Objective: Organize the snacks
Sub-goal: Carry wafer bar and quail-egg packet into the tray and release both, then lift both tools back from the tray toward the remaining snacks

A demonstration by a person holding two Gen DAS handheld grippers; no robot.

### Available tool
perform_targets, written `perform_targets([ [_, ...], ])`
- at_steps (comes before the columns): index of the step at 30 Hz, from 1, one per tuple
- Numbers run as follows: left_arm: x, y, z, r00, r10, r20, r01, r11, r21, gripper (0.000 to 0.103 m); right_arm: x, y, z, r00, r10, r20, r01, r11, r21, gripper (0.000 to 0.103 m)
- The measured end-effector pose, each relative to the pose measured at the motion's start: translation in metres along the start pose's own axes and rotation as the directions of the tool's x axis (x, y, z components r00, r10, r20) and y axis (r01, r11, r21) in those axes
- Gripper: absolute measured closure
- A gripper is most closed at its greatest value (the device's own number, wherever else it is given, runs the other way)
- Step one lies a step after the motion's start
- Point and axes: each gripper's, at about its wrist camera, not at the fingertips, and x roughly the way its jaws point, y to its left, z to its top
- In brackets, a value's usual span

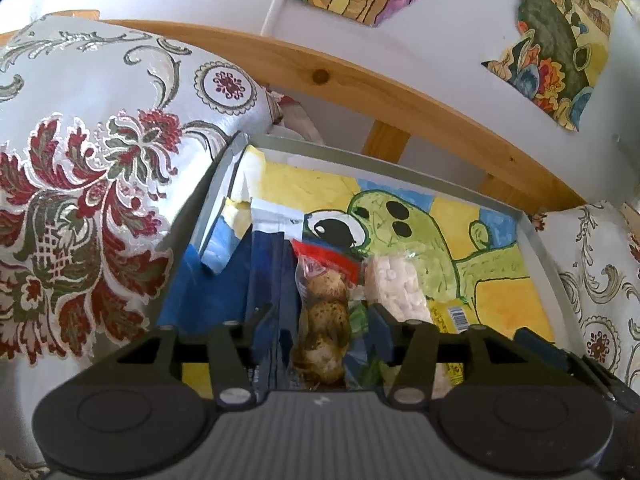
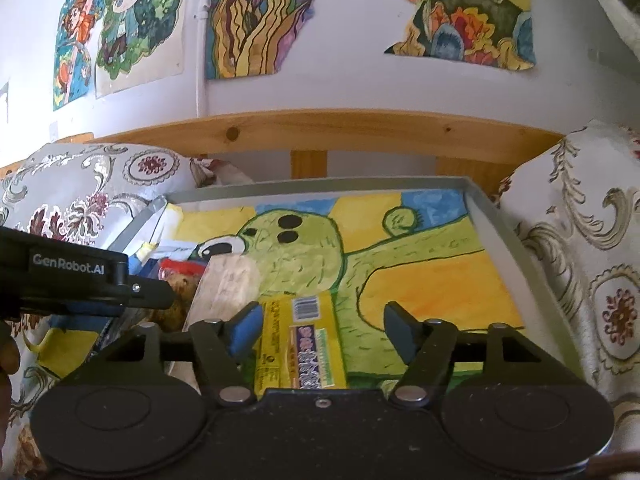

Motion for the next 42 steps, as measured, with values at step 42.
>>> perform_targets([
  [42,-0.143,-0.022,-0.033,0.981,0.062,0.186,-0.093,0.983,0.161,0.001,-0.15,-0.012,0.004,0.987,0.0,0.158,0.005,1.0,-0.029,0.001],
])
